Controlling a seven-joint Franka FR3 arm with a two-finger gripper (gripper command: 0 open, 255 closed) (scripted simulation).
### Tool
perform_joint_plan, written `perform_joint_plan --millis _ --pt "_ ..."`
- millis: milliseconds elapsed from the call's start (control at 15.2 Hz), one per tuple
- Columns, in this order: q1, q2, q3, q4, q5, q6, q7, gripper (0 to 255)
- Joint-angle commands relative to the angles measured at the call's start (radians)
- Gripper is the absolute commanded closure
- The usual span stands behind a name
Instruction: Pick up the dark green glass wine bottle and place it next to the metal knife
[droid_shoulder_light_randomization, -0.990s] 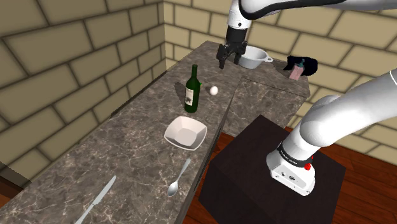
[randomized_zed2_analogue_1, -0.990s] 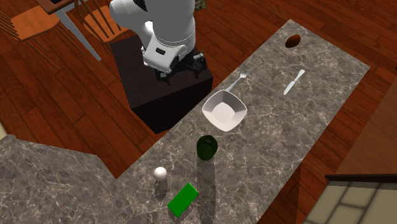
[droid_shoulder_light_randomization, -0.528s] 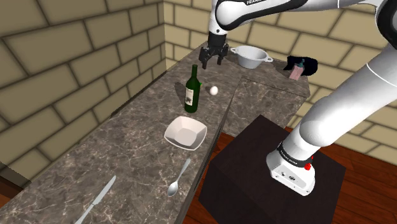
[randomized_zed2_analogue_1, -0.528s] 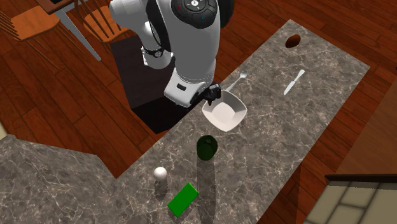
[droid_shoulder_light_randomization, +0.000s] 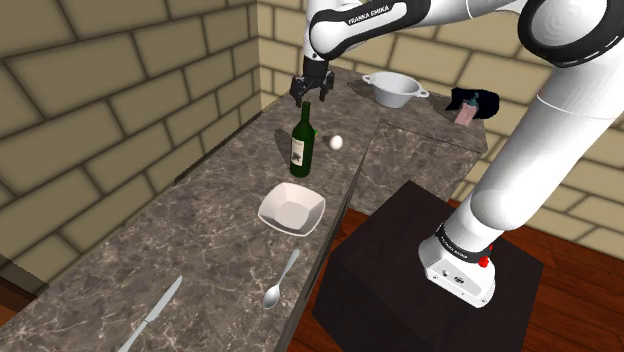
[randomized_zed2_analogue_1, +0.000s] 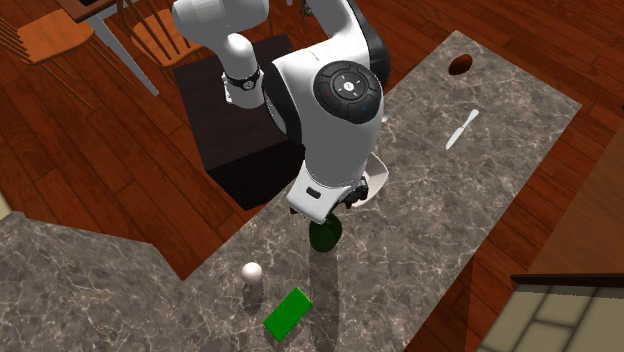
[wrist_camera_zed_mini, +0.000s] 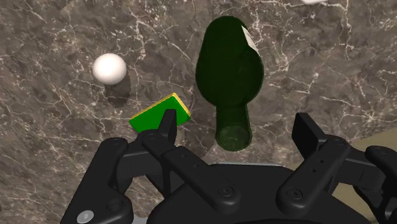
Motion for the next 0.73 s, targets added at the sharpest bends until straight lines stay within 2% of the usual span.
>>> perform_joint_plan --millis 0,396,660 --pt "0.002 0.027 0.0 0.005 -0.008 0.026 0.011 0" --pt "0.001 0.064 -0.002 -0.024 -0.017 0.092 0.017 0" --pt "0.001 0.064 -0.003 -0.024 -0.017 0.092 0.017 0"
